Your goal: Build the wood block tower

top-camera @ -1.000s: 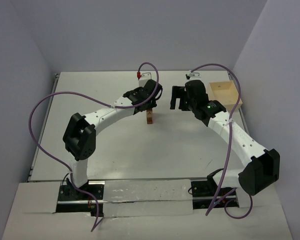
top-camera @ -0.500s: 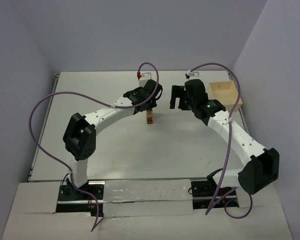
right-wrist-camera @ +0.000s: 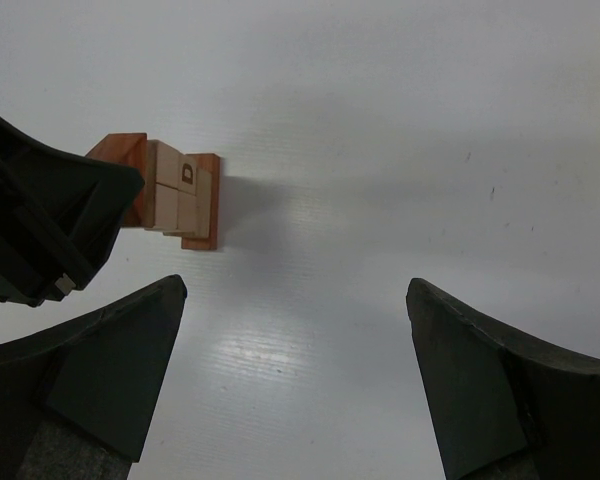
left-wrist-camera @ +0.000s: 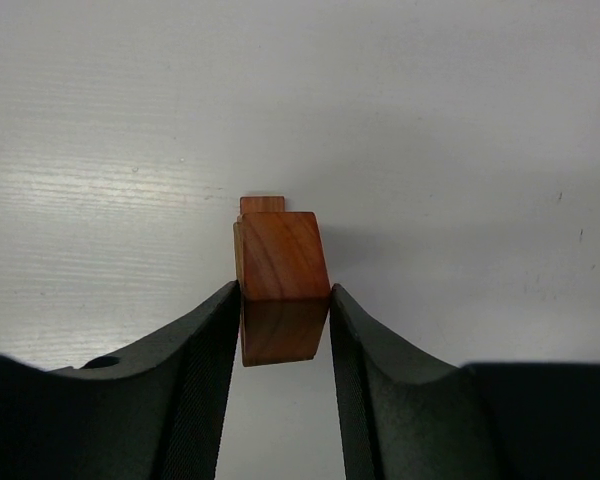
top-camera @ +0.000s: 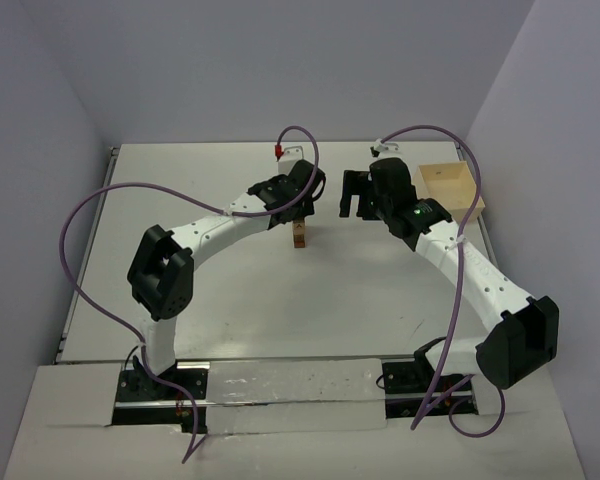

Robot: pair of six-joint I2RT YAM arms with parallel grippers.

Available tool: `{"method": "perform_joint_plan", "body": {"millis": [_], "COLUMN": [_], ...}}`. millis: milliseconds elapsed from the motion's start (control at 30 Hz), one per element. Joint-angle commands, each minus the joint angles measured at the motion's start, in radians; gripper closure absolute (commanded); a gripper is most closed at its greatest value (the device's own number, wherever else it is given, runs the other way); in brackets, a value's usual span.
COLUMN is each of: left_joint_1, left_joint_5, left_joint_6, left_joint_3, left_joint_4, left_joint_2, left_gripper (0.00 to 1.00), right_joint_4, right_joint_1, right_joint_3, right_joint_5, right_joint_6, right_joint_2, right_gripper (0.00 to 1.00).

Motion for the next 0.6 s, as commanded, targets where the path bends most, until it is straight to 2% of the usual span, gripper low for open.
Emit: {"method": "perform_joint_plan", "body": {"millis": [0,67,100,167,233,567], "left_joint_1": [-0.003,-0.003,-0.003,-0.001,-0.002,-0.003], "left_joint_5": [0.002,0.005,0.006,0.007,0.002,0.002], "left_joint_6": [0.005,0.008,0.012,0.02,0.023,0.051], "left_joint_3": [0.013,0.015,0.017,0.03,0.037,0.055], "left_joint_4": [0.008,0.009,0.011,0.009,0.005,0.011], "left_joint_2": [0.003,0.002,0.0,-0.001,-0.001,-0.011], "left_gripper": [0.49,0.41,0.41,0.29,0.23,0.22], "right_joint_4": [0.0,-0.001,0.0,0.0,0.0,0.002], "right_joint_1": [-0.008,-0.008,-0.008,-0.009,-0.008,-0.008], "right_joint_3": [0.05,0.05,0.05,0.05,0.05,0.049], "right_joint_5": [0.001,-0.002,-0.003,-0.004,-0.007,-0.009], "right_joint_6": [0.005,0.004,0.005,0.006,0.007,0.002], "right_joint_2": [0.005,0.004,0.004,0.004,0.004,0.002], "right_gripper": [0.01,0.01,0.01,0.01,0.01,0.01]}}
